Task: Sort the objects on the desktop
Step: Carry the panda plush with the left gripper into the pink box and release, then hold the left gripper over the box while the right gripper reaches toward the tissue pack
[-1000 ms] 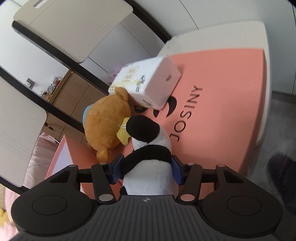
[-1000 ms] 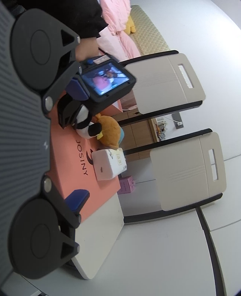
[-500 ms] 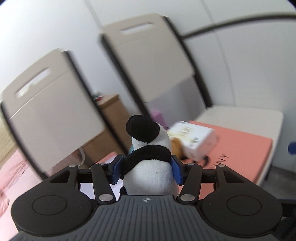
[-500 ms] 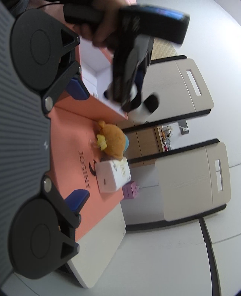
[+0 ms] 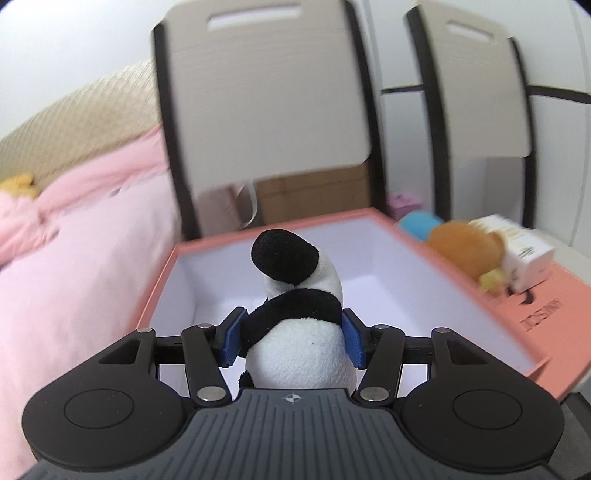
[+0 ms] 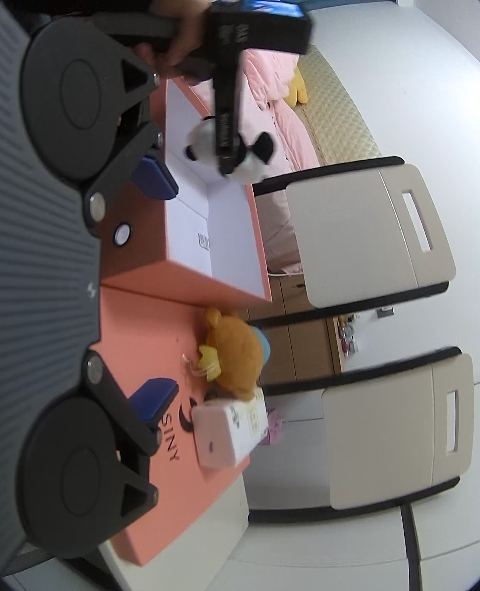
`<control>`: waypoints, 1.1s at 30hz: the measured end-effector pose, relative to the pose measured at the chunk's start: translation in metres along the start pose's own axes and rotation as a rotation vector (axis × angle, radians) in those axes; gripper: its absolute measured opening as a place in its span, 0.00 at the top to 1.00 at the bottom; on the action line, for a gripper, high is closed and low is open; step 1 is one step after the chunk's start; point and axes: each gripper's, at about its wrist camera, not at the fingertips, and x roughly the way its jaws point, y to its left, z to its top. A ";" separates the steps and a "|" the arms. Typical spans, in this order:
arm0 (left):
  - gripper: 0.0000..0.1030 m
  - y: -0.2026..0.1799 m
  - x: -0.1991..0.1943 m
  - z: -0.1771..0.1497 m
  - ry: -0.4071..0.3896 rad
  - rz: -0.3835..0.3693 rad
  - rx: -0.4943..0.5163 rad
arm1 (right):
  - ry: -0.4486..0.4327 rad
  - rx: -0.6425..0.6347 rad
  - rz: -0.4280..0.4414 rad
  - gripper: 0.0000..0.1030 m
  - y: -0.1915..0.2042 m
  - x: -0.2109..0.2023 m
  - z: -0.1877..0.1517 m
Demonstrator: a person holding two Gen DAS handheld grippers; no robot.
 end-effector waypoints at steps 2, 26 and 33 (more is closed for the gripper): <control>0.43 0.006 0.004 -0.008 0.014 0.008 -0.034 | 0.010 -0.003 -0.008 0.00 0.003 0.006 0.001; 0.09 0.018 -0.058 -0.039 -0.111 -0.003 -0.134 | -0.029 0.033 -0.010 0.00 0.005 0.008 0.002; 0.04 0.028 -0.082 -0.058 -0.216 0.041 -0.174 | -0.119 0.028 -0.006 0.00 0.013 0.003 0.001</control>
